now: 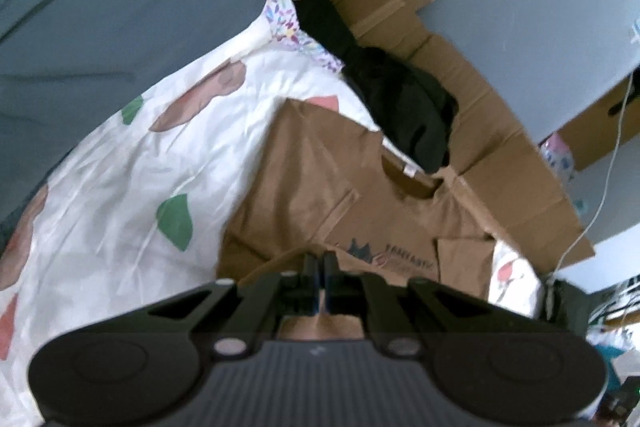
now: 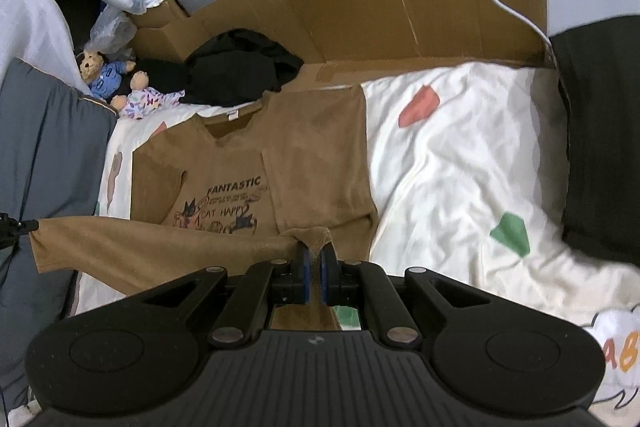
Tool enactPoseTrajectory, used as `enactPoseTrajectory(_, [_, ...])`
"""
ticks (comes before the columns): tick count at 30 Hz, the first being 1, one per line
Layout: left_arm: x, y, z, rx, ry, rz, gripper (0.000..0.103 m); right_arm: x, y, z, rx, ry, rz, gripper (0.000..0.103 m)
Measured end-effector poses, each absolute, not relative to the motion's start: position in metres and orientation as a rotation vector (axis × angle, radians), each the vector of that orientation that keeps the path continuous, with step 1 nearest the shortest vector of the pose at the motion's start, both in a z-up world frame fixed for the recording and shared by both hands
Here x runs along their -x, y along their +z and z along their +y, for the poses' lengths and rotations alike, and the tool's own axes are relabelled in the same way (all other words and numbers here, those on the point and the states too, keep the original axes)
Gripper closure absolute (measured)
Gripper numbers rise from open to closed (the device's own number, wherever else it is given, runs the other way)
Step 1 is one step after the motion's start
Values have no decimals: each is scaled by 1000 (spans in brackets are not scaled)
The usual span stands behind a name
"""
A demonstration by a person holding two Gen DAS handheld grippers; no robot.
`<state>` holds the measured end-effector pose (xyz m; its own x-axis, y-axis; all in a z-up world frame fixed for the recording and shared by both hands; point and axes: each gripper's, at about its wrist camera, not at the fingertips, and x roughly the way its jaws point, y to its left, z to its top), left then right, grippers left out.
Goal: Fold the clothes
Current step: 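Lift the hem with both grippers and fold it toward the collar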
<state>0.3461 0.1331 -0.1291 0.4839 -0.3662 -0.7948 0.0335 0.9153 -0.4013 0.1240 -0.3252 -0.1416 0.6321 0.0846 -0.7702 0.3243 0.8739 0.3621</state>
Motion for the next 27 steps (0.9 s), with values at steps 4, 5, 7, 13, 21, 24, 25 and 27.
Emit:
enactPoseTrajectory(4, [-354,-129,140,347,-250,1026,101,-138,-142,-328,-488,-139,884,98])
enactPoseTrajectory(5, [-355,-130,142,347,-247,1024,101,-142,-143,-329,-485,-139,886,98])
enactPoseTrajectory(7, [-361,-134,145,352,-241,1019,101,-151,-145,-331,-484,-139,886,98])
enactPoseTrajectory(13, [-386,-153,142,356,-251,996,101,-180,-155,-338,-482,-143,888,98])
enactPoseTrajectory(21, [-430,-181,133,331,-259,989,101,-227,-183,-356,-466,-154,923,98])
enactPoseTrajectory(24, [-445,-194,131,337,-264,989,101,-245,-197,-363,-465,-157,942,98])
enactPoseTrajectory(25, [-454,-200,129,334,-264,992,101,-250,-201,-365,-464,-159,948,98])
enactPoseTrajectory(27, [-465,-208,126,329,-248,991,101,-261,-209,-368,-466,-163,957,98])
